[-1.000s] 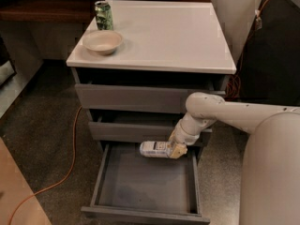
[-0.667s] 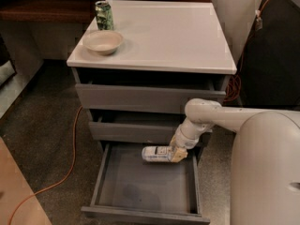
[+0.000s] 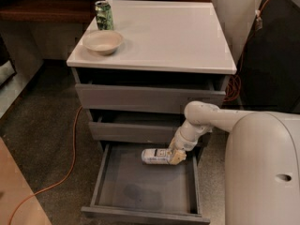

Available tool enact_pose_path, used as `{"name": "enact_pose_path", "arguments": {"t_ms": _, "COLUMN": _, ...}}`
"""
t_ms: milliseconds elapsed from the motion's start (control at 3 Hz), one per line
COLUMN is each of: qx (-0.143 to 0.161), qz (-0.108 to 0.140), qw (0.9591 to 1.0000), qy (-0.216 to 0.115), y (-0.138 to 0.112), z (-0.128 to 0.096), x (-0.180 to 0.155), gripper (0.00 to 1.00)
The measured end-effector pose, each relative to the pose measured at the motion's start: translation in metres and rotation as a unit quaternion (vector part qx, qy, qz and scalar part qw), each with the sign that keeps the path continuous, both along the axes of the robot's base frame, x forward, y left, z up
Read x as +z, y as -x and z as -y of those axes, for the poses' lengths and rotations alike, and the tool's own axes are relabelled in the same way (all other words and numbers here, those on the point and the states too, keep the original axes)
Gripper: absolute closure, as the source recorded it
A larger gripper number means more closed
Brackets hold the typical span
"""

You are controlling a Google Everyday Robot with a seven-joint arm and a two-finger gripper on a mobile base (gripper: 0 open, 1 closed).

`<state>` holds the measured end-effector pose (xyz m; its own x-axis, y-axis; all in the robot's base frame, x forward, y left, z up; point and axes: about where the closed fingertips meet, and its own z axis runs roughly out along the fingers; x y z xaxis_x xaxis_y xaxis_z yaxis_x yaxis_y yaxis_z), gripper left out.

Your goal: Place blue plastic bottle into bottom drawer

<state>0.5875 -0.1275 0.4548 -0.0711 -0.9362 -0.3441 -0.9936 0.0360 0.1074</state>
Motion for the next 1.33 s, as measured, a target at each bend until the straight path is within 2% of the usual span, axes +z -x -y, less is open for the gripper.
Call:
{"name": "enact_pose_path", "arguments": {"t_ms": 333, "qx": 0.003, "qz": 0.004, "qw": 0.9997, "qy": -0.024, "y": -0.015, "z": -0.009, "x": -0.033, "gripper": 1.00}}
{"name": "enact_pose_path", "arguments": {"t_ms": 667, "qx": 0.016, "qz": 0.013, "qw": 0.9994, "qy": -0.028, "y": -0.033, "z": -0.026, "x": -0.090, "gripper": 1.00}}
{"name": "enact_pose_path", "arguments": {"t_ms": 1000, "qx": 0.030, "qz": 0.008, "qw": 0.9994, "qy": -0.014, "y": -0.036, "z": -0.041, "x": -0.133, "gripper": 1.00}}
{"name": "enact_pose_path", "arguments": {"t_ms": 1333, "qx": 0.043, "qz": -0.003, "qw": 0.9990, "qy": -0.009, "y": -0.025, "z": -0.057, "x": -0.167, "gripper": 1.00}}
